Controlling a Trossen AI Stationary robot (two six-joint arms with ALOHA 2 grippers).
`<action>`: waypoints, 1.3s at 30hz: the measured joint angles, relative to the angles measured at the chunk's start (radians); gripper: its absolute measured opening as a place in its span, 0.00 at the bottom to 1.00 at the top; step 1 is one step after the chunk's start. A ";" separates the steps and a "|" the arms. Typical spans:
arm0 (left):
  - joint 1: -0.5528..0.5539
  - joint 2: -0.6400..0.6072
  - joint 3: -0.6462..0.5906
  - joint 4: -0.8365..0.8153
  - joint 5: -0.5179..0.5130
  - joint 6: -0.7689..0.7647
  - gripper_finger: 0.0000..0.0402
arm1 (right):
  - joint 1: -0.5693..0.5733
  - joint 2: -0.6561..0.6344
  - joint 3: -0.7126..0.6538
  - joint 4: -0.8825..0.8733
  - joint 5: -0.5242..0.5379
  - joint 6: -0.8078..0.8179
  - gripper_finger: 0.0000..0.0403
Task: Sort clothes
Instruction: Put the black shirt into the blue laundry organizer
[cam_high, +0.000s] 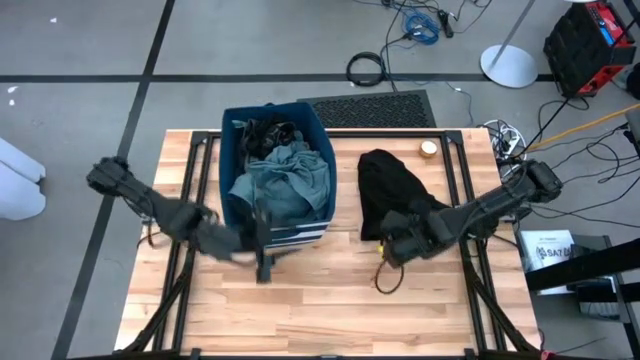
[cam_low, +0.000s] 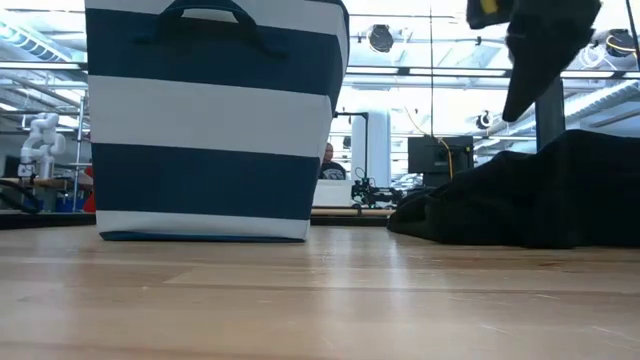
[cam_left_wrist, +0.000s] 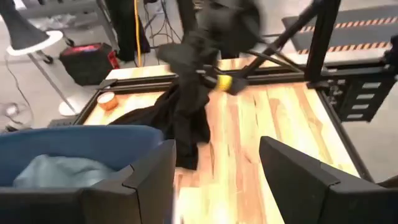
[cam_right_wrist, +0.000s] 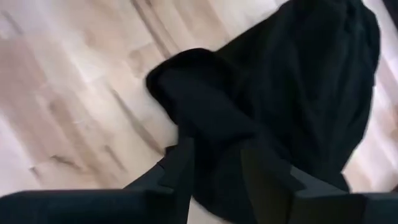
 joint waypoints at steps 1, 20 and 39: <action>-0.026 0.030 0.000 0.021 -0.031 0.005 0.60 | -0.018 -0.007 0.000 -0.005 -0.008 -0.024 0.31; -0.154 0.340 -0.002 0.204 -0.071 -0.024 0.60 | -0.285 -0.051 -0.039 0.021 -0.253 -0.330 0.56; -0.174 0.335 -0.001 0.217 -0.070 -0.026 0.60 | -0.231 -0.050 -0.216 0.148 -0.244 -0.312 0.04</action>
